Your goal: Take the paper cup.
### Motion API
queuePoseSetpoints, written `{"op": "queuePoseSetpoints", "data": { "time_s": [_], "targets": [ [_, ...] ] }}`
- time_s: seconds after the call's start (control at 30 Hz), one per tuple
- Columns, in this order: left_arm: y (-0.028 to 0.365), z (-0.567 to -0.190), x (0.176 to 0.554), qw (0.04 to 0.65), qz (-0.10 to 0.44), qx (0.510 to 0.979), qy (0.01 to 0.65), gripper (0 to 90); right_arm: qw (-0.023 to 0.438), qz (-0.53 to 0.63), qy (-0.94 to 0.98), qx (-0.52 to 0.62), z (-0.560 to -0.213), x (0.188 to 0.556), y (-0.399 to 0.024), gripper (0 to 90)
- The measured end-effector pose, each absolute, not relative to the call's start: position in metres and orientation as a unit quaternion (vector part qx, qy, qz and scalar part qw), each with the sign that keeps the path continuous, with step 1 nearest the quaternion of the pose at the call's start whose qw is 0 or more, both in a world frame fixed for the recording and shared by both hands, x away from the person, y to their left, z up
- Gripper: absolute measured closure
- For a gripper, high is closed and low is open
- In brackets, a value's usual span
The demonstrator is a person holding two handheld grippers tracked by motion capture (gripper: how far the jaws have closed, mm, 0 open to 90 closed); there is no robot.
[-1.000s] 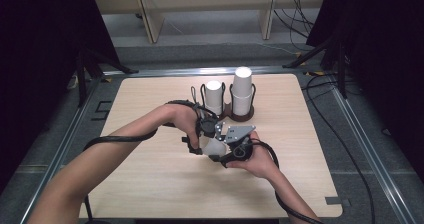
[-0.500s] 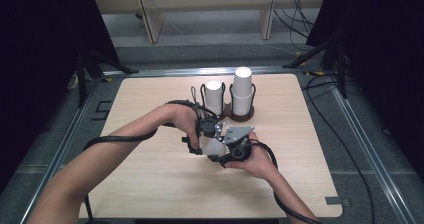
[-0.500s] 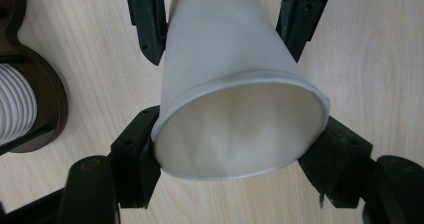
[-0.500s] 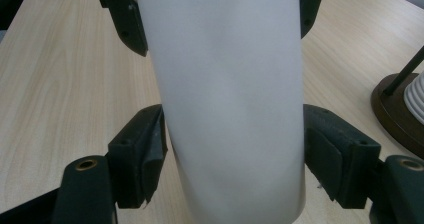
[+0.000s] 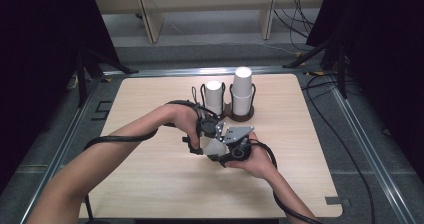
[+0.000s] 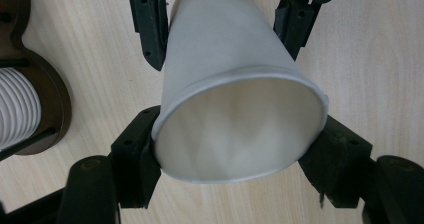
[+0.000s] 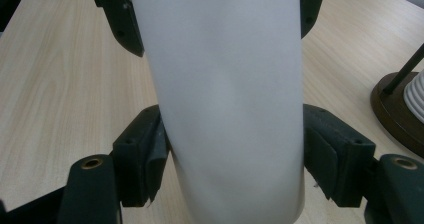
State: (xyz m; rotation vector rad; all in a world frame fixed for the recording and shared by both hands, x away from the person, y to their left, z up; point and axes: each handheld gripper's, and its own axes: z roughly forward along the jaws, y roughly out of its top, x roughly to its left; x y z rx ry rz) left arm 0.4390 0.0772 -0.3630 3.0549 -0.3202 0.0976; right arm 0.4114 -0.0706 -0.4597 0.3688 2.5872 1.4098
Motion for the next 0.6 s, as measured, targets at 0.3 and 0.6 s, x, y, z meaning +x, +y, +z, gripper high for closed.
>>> {"op": "queuePoseSetpoints", "data": {
  "time_s": [0.3, 0.6],
  "targets": [
    [0.0752, -0.3618, 0.4354, 0.041, 0.035, 0.992, -0.116, 30.9, 0.08, 0.477, 0.868, 0.116, -0.4625, 0.4117, -0.0708, 32.8],
    [0.0792, -0.3611, 0.4321, 0.11, 0.046, 0.985, -0.126, 20.1, 0.08, 0.497, 0.855, 0.123, -0.4675, 0.4098, -0.0776, 33.1]
  ]
}}
